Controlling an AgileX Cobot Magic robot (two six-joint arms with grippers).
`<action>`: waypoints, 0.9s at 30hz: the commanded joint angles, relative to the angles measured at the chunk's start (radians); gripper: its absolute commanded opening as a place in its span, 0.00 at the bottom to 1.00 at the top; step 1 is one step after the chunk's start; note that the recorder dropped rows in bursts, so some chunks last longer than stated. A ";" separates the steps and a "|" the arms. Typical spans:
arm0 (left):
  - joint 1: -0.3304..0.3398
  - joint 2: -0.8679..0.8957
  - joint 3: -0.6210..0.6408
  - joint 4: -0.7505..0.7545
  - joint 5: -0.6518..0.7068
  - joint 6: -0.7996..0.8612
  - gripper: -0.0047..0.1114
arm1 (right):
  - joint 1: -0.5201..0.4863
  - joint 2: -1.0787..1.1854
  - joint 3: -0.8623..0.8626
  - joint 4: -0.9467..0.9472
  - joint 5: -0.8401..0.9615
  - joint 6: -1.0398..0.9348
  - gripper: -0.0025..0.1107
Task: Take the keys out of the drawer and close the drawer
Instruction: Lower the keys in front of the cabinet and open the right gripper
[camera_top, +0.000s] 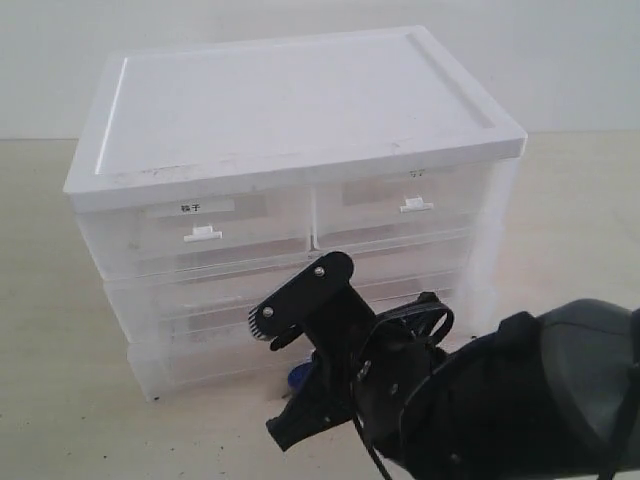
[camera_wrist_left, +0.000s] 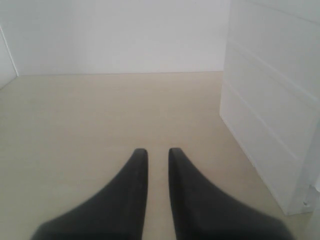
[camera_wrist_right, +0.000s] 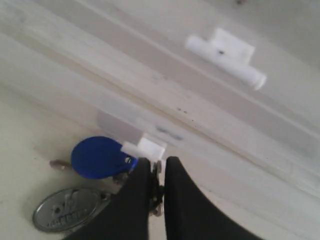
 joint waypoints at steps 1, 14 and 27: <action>0.002 -0.003 0.004 0.000 -0.004 0.000 0.17 | -0.039 -0.001 -0.036 -0.007 0.028 0.001 0.02; 0.002 -0.003 0.004 0.000 -0.004 0.000 0.17 | -0.043 -0.001 -0.126 -0.007 -0.064 -0.003 0.02; 0.002 -0.003 0.004 0.000 -0.004 0.000 0.17 | -0.042 -0.003 -0.126 0.015 -0.142 -0.137 0.02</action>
